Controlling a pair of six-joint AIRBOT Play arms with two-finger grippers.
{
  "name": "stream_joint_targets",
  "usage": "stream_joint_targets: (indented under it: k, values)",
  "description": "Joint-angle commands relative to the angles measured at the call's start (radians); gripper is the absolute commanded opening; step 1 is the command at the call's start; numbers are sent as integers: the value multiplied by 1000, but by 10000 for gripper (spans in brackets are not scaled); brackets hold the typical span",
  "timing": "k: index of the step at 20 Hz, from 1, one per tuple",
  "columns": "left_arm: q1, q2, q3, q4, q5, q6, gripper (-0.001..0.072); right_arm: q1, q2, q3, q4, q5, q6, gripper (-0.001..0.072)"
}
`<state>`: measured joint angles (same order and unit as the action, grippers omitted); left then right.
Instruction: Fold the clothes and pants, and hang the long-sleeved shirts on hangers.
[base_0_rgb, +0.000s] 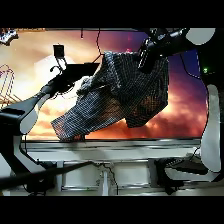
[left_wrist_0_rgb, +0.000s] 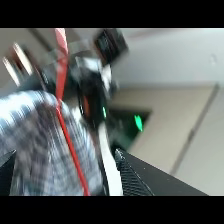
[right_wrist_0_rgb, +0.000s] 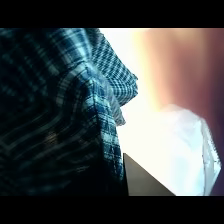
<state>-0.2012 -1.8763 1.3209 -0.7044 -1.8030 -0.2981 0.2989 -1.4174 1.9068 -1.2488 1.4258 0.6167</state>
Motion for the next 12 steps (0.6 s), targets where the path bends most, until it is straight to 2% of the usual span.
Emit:
stream_joint_targets:
  k: [1, 3, 8, 10, 11, 12]
  values:
    - [21, -19, 0, -241, 101, -2, 720, 8, 6, 0, 21, 35, -8, 18]
    - [23, -23, 0, -333, 144, -2, 720, 22, 24, 0, 36, 36, -9, 18]
    - [29, -23, 0, -393, 278, -1, 720, 22, 79, 0, 78, 89, -7, 18]
    - [29, -21, 0, -512, 296, -1, 715, 22, 103, 0, 78, 108, -5, 18]
    - [34, -17, 0, -558, 311, 0, 702, 22, 117, 0, 77, 109, -5, 18]
    - [46, -7, 0, -562, 332, 13, 589, 22, 134, 0, 77, 111, -5, 18]
